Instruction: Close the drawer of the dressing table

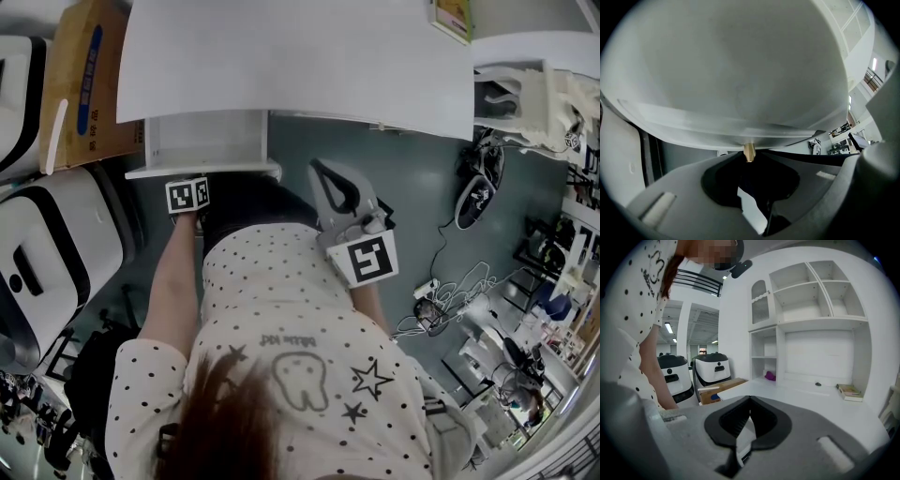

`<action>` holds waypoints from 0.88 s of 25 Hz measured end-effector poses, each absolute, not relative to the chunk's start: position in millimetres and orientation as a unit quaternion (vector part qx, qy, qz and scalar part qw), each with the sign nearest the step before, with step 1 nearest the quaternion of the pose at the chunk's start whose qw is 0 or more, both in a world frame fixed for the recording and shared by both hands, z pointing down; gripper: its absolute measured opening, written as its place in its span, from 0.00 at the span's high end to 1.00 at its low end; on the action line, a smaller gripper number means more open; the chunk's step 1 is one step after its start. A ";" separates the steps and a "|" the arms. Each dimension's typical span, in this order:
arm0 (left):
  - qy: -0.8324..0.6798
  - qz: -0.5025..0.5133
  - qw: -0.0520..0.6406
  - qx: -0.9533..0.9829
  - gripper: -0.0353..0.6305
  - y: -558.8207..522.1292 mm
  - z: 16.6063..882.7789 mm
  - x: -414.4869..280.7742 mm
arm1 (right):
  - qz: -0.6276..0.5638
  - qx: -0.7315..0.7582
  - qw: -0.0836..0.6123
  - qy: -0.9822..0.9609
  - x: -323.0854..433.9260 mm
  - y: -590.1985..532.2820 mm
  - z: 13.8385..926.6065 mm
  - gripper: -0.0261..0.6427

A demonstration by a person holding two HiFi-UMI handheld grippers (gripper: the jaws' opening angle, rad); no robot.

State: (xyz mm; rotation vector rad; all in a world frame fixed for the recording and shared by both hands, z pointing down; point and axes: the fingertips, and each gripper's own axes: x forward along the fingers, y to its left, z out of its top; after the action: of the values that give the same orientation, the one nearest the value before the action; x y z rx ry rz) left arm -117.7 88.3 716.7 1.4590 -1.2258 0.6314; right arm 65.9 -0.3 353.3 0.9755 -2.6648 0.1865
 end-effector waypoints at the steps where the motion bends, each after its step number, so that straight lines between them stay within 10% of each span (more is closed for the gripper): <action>1: -0.516 0.265 0.537 0.612 0.81 87.3 716.9 -118.3 | 0.065 0.339 0.149 -0.927 66.1 -1.5 353.7 0.96; 22: -0.503 0.273 0.535 0.621 0.81 70.2 717.4 -120.7 | 0.066 0.344 0.148 -0.925 63.5 -13.5 353.5 0.96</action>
State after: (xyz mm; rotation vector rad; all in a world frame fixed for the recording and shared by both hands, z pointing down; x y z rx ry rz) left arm -120.7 70.2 717.4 1.4803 -1.1996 0.6515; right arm 63.5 -13.5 353.5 0.9882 -2.6598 0.1899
